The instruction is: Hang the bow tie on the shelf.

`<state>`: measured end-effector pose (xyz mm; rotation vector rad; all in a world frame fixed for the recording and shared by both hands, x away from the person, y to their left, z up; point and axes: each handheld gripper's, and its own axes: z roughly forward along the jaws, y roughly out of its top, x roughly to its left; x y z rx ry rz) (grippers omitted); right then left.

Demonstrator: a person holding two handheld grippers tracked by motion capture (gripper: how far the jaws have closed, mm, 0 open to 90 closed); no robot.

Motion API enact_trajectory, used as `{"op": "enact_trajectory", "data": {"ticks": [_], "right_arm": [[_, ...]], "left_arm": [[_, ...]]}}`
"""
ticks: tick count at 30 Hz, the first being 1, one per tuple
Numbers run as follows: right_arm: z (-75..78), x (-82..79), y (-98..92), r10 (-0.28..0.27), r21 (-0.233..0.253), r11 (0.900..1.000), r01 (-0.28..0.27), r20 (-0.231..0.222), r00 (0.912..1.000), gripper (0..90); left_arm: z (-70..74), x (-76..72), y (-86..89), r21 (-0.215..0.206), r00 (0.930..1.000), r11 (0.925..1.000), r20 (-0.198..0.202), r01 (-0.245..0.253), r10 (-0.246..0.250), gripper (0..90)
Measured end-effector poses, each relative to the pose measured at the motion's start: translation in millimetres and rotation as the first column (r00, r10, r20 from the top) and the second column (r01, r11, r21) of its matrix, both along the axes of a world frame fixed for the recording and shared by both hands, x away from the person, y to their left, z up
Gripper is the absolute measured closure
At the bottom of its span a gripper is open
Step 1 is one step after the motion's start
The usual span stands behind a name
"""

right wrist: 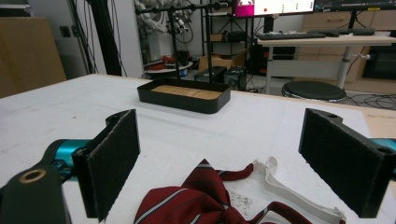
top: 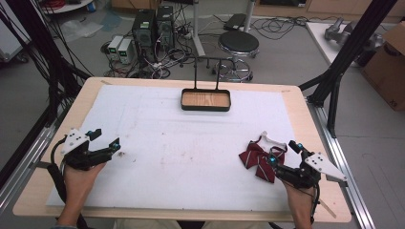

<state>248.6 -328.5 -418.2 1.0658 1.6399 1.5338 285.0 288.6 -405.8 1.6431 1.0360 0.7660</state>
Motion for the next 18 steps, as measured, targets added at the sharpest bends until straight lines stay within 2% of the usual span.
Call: {"op": "enact_trajectory", "data": {"ticks": [18], "right_arm": [[-0.5, 2.1, 0.4, 0.006, -0.003, 1.0, -0.006, -0.002, 1.0, 11.5]], "left_arm": [[0.7, -2.4, 0.2, -0.006, 1.0, 1.0, 0.005, 0.0, 0.0, 22.8]]}}
